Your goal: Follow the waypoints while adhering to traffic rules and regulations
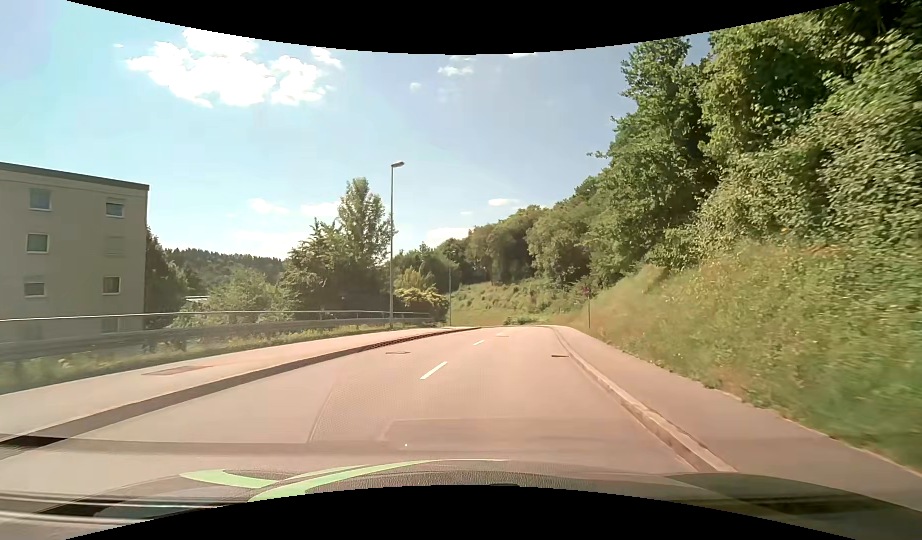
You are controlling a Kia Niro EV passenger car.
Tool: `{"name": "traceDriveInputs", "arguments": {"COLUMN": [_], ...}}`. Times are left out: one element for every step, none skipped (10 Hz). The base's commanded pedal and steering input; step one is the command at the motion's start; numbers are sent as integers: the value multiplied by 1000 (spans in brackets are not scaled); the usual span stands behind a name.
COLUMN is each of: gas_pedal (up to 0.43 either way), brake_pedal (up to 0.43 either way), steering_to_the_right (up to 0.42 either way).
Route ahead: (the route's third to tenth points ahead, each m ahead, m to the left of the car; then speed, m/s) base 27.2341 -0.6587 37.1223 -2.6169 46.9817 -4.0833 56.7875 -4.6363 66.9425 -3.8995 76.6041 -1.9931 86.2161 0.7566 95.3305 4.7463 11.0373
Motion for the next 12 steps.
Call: {"name": "traceDriveInputs", "arguments": {"gas_pedal": [98,98,87,87,87,87,87,79,59,8,0,0], "brake_pedal": [0,0,0,0,0,0,0,0,0,0,0,0], "steering_to_the_right": [58,59,59,58,58,57,53,52,50,44,37,31]}}
